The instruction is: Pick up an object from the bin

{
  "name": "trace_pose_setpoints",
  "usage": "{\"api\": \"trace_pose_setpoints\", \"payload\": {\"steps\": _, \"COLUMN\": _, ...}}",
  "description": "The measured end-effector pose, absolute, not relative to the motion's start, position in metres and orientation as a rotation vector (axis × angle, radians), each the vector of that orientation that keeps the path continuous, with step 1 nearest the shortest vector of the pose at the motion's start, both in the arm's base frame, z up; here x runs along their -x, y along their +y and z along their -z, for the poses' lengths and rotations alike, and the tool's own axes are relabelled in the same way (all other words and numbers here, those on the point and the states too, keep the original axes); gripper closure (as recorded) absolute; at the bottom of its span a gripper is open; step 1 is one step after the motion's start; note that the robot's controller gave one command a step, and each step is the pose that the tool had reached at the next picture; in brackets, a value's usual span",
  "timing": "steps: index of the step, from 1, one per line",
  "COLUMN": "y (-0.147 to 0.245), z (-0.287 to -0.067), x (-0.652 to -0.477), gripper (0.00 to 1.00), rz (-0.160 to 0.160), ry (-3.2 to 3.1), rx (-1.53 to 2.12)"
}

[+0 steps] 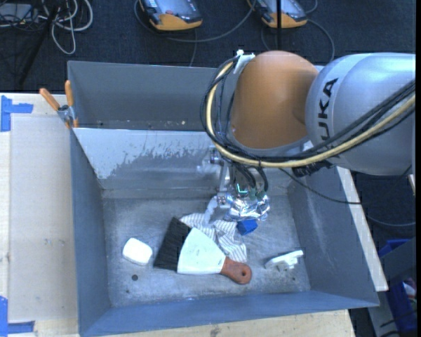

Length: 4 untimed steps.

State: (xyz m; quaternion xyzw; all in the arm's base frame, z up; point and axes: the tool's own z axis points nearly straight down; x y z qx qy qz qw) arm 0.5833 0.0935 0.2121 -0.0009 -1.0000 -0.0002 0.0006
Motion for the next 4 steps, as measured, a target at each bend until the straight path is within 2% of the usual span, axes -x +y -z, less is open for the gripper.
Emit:
{"api": "trace_pose_setpoints", "payload": {"steps": 1, "y": 0.093, "z": -0.212, "x": -0.583, "gripper": 1.00, "rz": 0.001, "ry": -3.140, "rx": 0.004}}
{"api": "trace_pose_setpoints", "payload": {"steps": 2, "y": 0.093, "z": -0.212, "x": -0.583, "gripper": 1.00, "rz": 0.001, "ry": -3.140, "rx": 0.005}}
{"api": "trace_pose_setpoints", "payload": {"steps": 3, "y": 0.100, "z": -0.137, "x": -0.589, "gripper": 0.00, "rz": 0.001, "ry": -3.137, "rx": -0.117}}
{"api": "trace_pose_setpoints", "payload": {"steps": 4, "y": 0.100, "z": -0.138, "x": -0.589, "gripper": 0.00, "rz": 0.001, "ry": -3.138, "rx": -0.116}}
